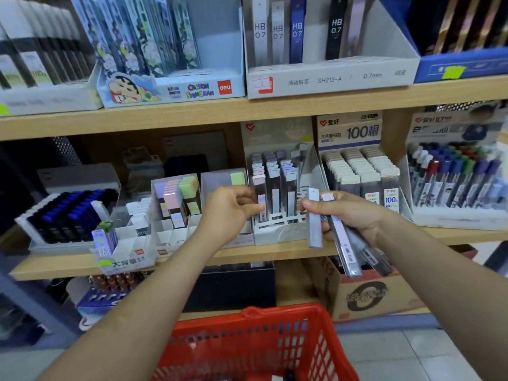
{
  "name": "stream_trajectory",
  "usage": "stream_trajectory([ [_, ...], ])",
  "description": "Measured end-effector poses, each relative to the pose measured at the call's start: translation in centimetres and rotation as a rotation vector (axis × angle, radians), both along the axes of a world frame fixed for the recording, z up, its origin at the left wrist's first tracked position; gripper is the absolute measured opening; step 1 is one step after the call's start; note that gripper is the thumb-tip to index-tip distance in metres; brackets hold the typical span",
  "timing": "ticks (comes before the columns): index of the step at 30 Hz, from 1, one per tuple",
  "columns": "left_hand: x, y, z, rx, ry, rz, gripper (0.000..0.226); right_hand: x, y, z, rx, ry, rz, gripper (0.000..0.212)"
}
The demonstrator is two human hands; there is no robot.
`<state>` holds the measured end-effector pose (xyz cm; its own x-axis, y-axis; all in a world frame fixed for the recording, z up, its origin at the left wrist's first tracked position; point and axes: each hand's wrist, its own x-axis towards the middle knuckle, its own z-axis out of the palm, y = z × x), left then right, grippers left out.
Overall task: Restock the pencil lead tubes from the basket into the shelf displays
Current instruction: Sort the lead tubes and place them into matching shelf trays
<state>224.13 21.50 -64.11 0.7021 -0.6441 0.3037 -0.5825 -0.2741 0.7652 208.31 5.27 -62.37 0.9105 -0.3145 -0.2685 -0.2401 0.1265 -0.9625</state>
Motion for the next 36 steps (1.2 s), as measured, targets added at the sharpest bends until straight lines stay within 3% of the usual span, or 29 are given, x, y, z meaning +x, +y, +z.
stream_trajectory([
  [4, -0.3, -0.7, -0.8, 0.011, -0.097, 0.047, 0.016, 0.4, 0.2, -0.1, -0.008, -0.009, 0.008, 0.030],
  [7, -0.7, -1.0, -0.4, -0.055, -0.095, 0.074, 0.040, 0.7, 0.4, -0.2, -0.022, -0.014, 0.017, 0.042],
  [12, -0.6, -0.4, 0.0, 0.025, -0.321, -0.011, 0.078, 0.8, 0.3, -0.1, 0.003, -0.030, 0.004, 0.049],
  [19, 0.2, -0.8, -0.1, -0.021, -0.391, 0.022, 0.057, 0.7, 0.4, 0.0, -0.011, -0.037, -0.026, 0.035],
  [25, -0.7, -0.7, 0.4, -0.012, -0.406, 0.044, 0.058, 1.0, 1.2, 0.6, 0.034, -0.096, -0.048, 0.035],
  [27, -1.3, -0.3, 1.1, -0.061, -0.360, 0.079, 0.037, 1.3, 1.5, 1.1, 0.042, -0.134, -0.057, 0.033],
  [29, -2.5, 0.3, 2.6, -0.132, -0.100, 0.013, 0.012, 1.6, 1.7, 1.6, 0.050, -0.193, -0.081, 0.028],
  [31, -4.1, 0.8, 3.8, -0.153, 0.279, -0.161, 0.021, 2.0, 2.0, 2.0, 0.061, -0.256, -0.104, 0.021],
  [32, -4.9, 1.1, 4.2, -0.138, 0.371, -0.228, 0.024, 2.2, 2.2, 2.1, 0.068, -0.279, -0.104, 0.019],
  [36, -6.3, 1.7, 4.7, -0.154, 0.390, -0.262, 0.031, 2.6, 3.1, 2.5, 0.047, -0.281, -0.074, 0.023],
])
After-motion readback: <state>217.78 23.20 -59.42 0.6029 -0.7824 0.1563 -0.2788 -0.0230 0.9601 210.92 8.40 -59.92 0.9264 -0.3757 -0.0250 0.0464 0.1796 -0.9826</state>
